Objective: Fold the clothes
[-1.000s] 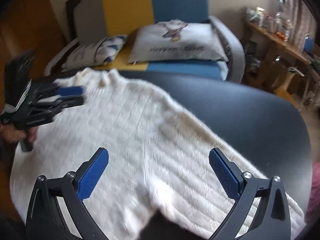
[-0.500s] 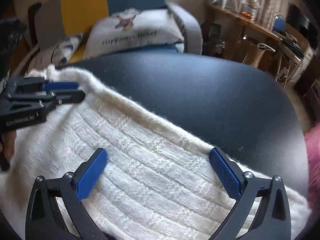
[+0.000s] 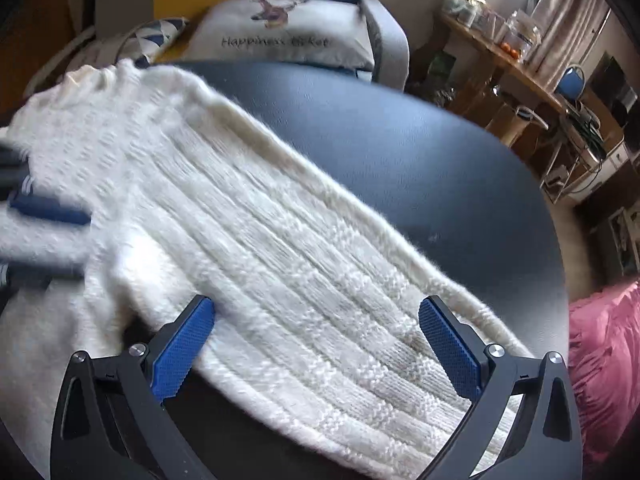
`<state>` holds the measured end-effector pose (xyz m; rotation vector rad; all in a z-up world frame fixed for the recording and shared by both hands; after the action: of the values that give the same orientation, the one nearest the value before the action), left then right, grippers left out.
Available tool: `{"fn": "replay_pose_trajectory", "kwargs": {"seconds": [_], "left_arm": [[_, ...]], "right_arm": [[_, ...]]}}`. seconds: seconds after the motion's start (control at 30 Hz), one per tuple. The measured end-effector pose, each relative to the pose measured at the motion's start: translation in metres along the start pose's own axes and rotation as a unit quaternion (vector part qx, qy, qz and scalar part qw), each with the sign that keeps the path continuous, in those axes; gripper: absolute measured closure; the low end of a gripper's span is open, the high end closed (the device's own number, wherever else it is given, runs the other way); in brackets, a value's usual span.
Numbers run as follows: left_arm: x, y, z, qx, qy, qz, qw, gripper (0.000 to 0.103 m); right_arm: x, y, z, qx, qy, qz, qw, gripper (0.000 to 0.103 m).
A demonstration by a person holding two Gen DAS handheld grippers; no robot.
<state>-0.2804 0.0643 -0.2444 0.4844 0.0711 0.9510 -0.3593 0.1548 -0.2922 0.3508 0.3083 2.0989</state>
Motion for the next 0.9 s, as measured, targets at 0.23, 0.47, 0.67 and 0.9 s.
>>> {"fn": "replay_pose_trajectory", "kwargs": {"seconds": [0.23, 0.47, 0.67, 0.9], "left_arm": [[0.008, -0.005, 0.007, 0.015, -0.005, 0.003, 0.9999, 0.076], [0.013, -0.035, 0.050, 0.046, -0.016, 0.025, 0.9985, 0.076], [0.039, -0.069, 0.036, 0.021, 0.011, 0.001, 0.9997, 0.076], [0.030, -0.082, 0.066, 0.058, -0.012, 0.058, 0.9966, 0.076]], "right_arm": [[0.027, 0.008, -0.005, 0.025, -0.019, -0.057, 0.998, 0.000], [-0.014, 0.004, 0.042, 0.051, 0.028, -0.006, 0.998, 0.000], [-0.071, 0.012, 0.037, 0.041, -0.005, 0.095, 0.995, 0.000], [-0.049, 0.016, 0.024, 0.004, -0.023, 0.065, 0.998, 0.000]]}}
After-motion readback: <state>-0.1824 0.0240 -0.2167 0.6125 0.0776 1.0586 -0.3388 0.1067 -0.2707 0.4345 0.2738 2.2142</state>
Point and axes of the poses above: each gripper's, at about its wrist camera, not at the fingertips, and z roughly against the way its jaws point, x to its right, y to its top, the point moved 9 cm from there along -z, roughly the way its jaws point, and after that the axes turned 5 degrees about -x, right-handed, at the moved point
